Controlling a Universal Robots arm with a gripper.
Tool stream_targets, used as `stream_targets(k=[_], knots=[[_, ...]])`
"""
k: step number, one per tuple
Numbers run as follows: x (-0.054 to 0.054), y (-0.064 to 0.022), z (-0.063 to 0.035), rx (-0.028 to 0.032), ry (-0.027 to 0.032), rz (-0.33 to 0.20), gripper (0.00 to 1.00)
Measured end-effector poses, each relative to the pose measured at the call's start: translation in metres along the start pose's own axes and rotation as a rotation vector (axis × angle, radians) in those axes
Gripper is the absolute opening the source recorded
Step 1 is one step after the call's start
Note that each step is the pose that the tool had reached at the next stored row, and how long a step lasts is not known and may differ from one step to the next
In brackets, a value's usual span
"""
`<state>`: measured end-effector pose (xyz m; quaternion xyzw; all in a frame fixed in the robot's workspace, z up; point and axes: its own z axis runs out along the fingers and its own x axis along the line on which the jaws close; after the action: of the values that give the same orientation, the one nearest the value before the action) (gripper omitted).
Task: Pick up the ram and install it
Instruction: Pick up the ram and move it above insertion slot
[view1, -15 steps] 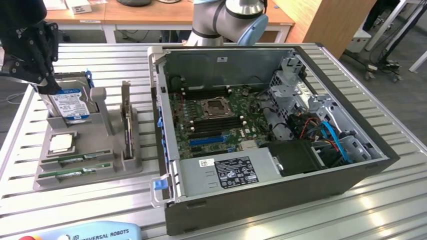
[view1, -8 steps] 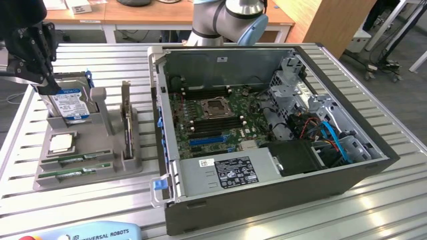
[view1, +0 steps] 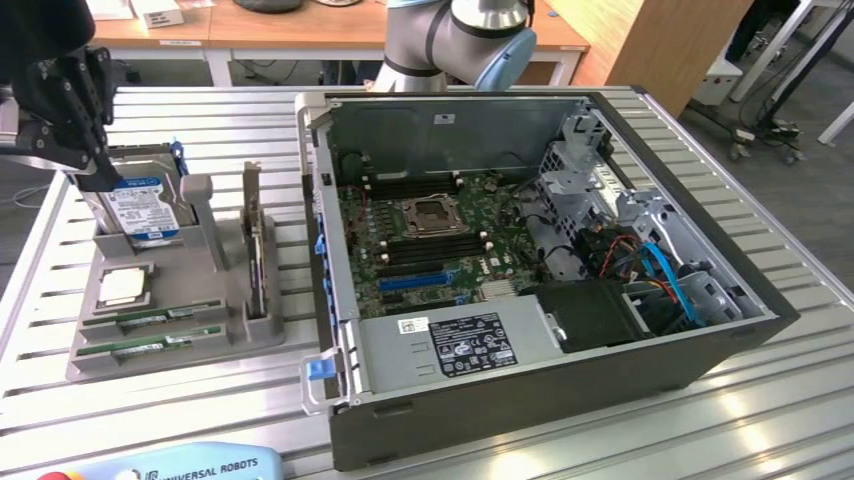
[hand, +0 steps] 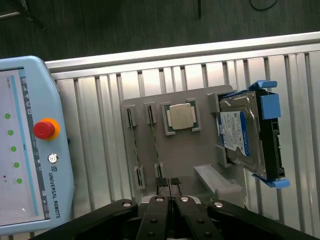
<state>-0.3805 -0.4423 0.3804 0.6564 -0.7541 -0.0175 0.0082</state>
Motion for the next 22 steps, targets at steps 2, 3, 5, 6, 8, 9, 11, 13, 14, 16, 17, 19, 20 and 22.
stream_targets(k=[2, 3, 5, 6, 8, 9, 11, 13, 14, 16, 17, 19, 20, 22], knots=[[0.000, -0.0001, 0.0030, 0.0000, 0.0001, -0.002, 0.10], [0.000, -0.0002, 0.0046, 0.0000, 0.0001, -0.003, 0.10], [0.000, -0.0006, 0.0141, 0.0001, 0.0002, -0.007, 0.10], [0.000, -0.0005, 0.0140, -0.0002, 0.0004, -0.007, 0.10], [0.000, -0.0005, 0.0140, -0.0002, 0.0004, -0.007, 0.10], [0.000, -0.0005, 0.0140, -0.0002, 0.0004, -0.007, 0.10], [0.000, -0.0005, 0.0141, -0.0001, 0.0003, -0.007, 0.10], [0.000, -0.0005, 0.0140, -0.0002, 0.0004, -0.007, 0.11], [0.000, -0.0005, 0.0141, -0.0001, 0.0004, -0.007, 0.16], [0.000, -0.0005, 0.0141, -0.0002, 0.0003, -0.007, 0.23], [0.000, -0.0005, 0.0141, -0.0001, 0.0003, -0.007, 0.29], [0.000, -0.0005, 0.0141, -0.0001, 0.0003, -0.007, 0.35], [0.000, -0.0005, 0.0140, -0.0001, 0.0004, -0.007, 0.35], [0.000, -0.0005, 0.0142, -0.0001, -0.0002, -0.007, 0.35]])
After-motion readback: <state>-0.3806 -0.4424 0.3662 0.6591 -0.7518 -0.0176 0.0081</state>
